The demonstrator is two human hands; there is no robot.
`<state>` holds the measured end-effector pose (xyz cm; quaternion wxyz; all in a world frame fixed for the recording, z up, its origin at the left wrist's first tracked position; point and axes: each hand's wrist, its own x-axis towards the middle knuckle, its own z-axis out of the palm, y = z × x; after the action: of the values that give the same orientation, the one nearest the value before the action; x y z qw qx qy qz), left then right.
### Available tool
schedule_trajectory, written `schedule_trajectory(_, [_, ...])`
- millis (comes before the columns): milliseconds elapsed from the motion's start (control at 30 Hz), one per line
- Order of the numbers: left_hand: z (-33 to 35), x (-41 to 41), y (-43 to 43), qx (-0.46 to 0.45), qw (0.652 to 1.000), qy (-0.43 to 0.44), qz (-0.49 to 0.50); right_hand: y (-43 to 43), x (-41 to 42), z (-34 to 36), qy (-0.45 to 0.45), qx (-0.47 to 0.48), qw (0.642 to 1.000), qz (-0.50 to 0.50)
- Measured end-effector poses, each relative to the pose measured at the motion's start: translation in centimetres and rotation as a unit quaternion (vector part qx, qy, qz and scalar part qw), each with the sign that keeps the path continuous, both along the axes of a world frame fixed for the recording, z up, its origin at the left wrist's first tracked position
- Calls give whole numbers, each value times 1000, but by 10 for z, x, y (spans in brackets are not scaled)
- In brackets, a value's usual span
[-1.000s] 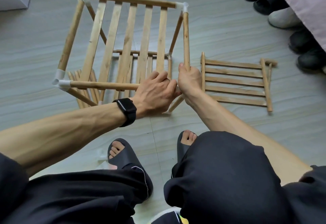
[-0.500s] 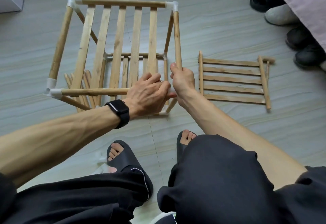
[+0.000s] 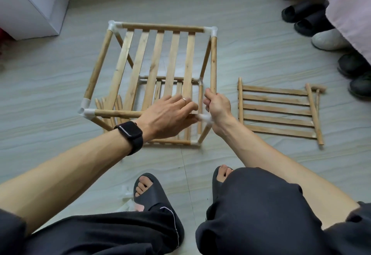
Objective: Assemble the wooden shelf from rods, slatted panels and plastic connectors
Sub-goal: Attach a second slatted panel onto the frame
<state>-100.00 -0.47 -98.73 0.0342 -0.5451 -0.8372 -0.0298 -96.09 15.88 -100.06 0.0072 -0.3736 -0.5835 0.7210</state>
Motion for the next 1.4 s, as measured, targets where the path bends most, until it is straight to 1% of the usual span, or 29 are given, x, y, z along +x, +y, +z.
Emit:
schedule_trajectory(100, [9, -5, -18, 4, 999, 9, 31, 2, 11, -3, -8, 0, 999, -34])
schedule_trajectory(167, [16, -5, -26, -6, 996, 8, 94, 1, 18, -4, -4, -13, 997, -71])
schedule_trajectory(233, [20, -5, -31, -31, 987, -13, 159, -5, 23, -5, 3, -29, 996, -89])
schedule_trajectory(333, [24, -4, -38, -50, 968, -84, 233, -23, 29, -9, -9, -53, 998, -40])
schedule_trajectory(400, [25, -3, -42, -46, 956, -119, 265, -29, 34, -11, -45, -21, 999, 20])
schedule_trajectory(467, [26, -3, -46, -40, 948, -134, 287, -28, 40, -11, -69, 20, 994, 80])
schedule_trajectory(533, [27, 1, -50, -26, 941, -151, 302, -26, 45, -7, -75, 15, 991, 114])
schedule_trajectory(700, [18, 12, -59, -10, 943, -157, 293, -26, 50, 5, -60, -46, 989, 128])
schedule_trajectory(833, [15, 13, -63, -7, 942, -174, 285, -43, 49, 13, -66, -155, 974, 152])
schedule_trajectory(900, [17, 12, -69, -16, 939, -174, 295, -51, 46, 18, -82, -202, 955, 202])
schedule_trajectory(933, [18, 13, -74, -30, 941, -158, 298, -53, 46, 20, -89, -199, 943, 251])
schedule_trajectory(1000, [18, 23, -78, -54, 949, -105, 292, -50, 44, 24, -75, -116, 922, 362])
schedule_trajectory(1033, [16, 32, -77, -54, 950, -96, 292, -45, 42, 26, -46, -55, 917, 392])
schedule_trajectory(1067, [13, 42, -72, -48, 948, -103, 297, -39, 40, 26, -8, 14, 916, 400])
schedule_trajectory(1100, [9, 52, -67, -42, 944, -112, 307, -30, 37, 26, 33, 100, 916, 387])
schedule_trajectory(1133, [3, 59, -60, -45, 941, -107, 318, -20, 33, 25, 74, 202, 908, 359])
schedule_trajectory(1167, [-2, 62, -53, -55, 939, -87, 327, -8, 28, 24, 115, 306, 886, 328])
schedule_trajectory(1200, [-6, 62, -47, -64, 937, -62, 337, 4, 23, 24, 153, 391, 852, 313])
schedule_trajectory(1233, [-9, 61, -42, -66, 934, -42, 349, 14, 18, 24, 177, 462, 808, 321])
schedule_trajectory(1267, [-10, 58, -38, -63, 928, -30, 365, 25, 12, 22, 177, 521, 758, 351])
schedule_trajectory(1300, [-12, 53, -35, -57, 923, -24, 379, 36, 6, 18, 147, 575, 705, 389])
schedule_trajectory(1367, [-16, 43, -30, -55, 918, -24, 393, 53, -8, 10, 45, 659, 603, 447])
schedule_trajectory(1400, [-17, 38, -29, -58, 916, -30, 396, 60, -16, 7, -1, 678, 568, 466])
